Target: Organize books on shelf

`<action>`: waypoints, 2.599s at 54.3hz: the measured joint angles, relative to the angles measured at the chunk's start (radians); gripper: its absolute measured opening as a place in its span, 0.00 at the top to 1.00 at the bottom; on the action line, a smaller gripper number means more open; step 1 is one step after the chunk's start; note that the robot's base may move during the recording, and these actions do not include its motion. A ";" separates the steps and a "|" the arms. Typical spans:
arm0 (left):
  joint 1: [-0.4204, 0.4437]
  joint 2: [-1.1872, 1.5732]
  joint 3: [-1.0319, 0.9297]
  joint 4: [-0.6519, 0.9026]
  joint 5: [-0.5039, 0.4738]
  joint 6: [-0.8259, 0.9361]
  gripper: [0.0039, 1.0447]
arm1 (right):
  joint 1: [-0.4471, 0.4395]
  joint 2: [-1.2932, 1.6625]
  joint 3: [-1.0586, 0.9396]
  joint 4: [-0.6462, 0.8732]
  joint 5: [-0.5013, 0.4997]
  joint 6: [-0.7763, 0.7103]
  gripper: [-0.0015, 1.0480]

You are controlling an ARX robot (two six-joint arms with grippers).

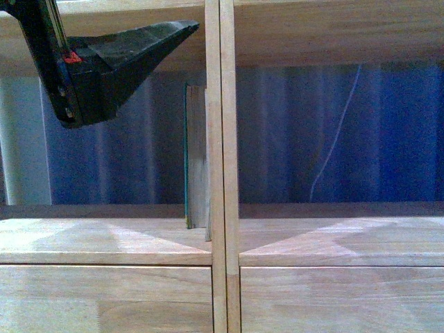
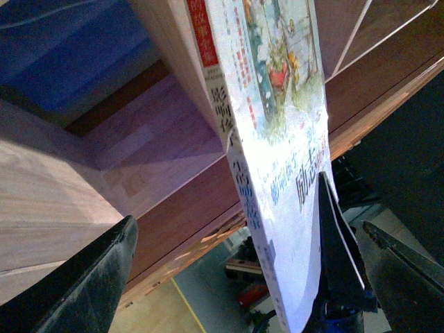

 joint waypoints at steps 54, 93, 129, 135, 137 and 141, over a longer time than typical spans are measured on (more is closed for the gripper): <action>0.045 0.048 0.078 0.117 -0.070 -0.087 0.30 | 0.212 -0.008 0.001 -0.031 0.097 0.092 0.93; 0.051 0.043 0.078 0.104 -0.106 -0.097 0.94 | 0.174 -0.008 -0.001 -0.093 0.109 0.145 0.93; 0.243 0.013 0.212 -0.203 0.047 0.186 0.94 | -0.377 -0.203 -0.177 -0.201 0.236 -0.584 0.07; 0.274 -0.012 0.236 -0.330 0.052 0.317 0.94 | -0.473 -0.201 -0.229 -0.150 0.225 -0.732 0.07; 0.282 -0.020 0.244 -0.376 0.051 0.370 0.94 | -0.500 -0.205 -0.243 -0.142 0.218 -0.767 0.07; 0.293 -0.037 0.259 -0.470 0.018 0.495 0.94 | -0.549 -0.216 -0.278 -0.114 0.200 -0.813 0.07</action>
